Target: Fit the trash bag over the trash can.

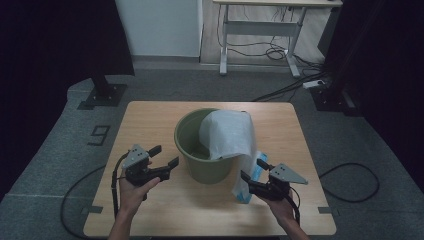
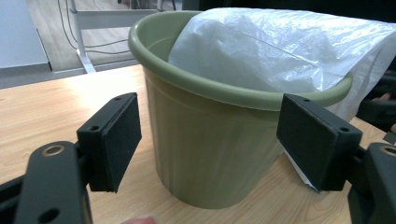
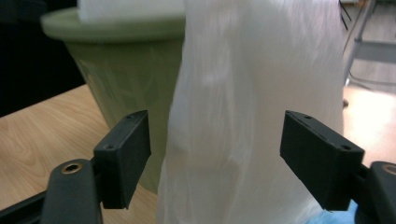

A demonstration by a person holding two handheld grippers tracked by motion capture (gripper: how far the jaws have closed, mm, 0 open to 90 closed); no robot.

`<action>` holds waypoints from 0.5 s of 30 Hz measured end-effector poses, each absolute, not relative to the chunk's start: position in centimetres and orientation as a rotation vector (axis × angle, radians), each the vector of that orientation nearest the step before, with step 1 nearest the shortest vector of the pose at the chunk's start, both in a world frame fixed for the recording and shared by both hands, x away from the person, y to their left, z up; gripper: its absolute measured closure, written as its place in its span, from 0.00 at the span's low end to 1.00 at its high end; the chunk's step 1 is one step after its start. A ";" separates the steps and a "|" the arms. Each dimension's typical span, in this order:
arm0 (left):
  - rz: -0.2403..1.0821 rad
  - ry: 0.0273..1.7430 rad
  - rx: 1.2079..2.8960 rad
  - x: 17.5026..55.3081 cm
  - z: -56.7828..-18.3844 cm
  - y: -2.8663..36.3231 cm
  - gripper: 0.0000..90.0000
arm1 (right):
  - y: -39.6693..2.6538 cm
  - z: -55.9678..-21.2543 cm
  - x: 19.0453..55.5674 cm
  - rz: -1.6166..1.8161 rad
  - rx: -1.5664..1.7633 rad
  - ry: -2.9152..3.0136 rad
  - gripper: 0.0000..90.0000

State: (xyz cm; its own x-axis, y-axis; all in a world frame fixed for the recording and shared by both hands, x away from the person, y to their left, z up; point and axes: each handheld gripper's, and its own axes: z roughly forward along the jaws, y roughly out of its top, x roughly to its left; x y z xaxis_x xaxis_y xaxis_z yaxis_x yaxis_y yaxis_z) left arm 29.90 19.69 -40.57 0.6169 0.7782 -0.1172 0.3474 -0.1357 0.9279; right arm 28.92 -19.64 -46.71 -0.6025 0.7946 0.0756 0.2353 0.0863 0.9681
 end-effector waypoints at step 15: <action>0.477 0.903 1.747 30.4 -39.5 18.3 0.24 | -20.1 -48.3 30.8 1.431 1.028 1.887 0.96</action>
State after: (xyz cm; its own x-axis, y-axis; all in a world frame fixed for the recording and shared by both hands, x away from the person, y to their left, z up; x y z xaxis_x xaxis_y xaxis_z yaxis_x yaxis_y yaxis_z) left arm 30.43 18.30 -39.53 0.6340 0.7656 -0.1091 0.3418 -0.1509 0.9276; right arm 30.79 -20.05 -48.27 -0.5546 0.8319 0.0195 0.2432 0.1397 0.9599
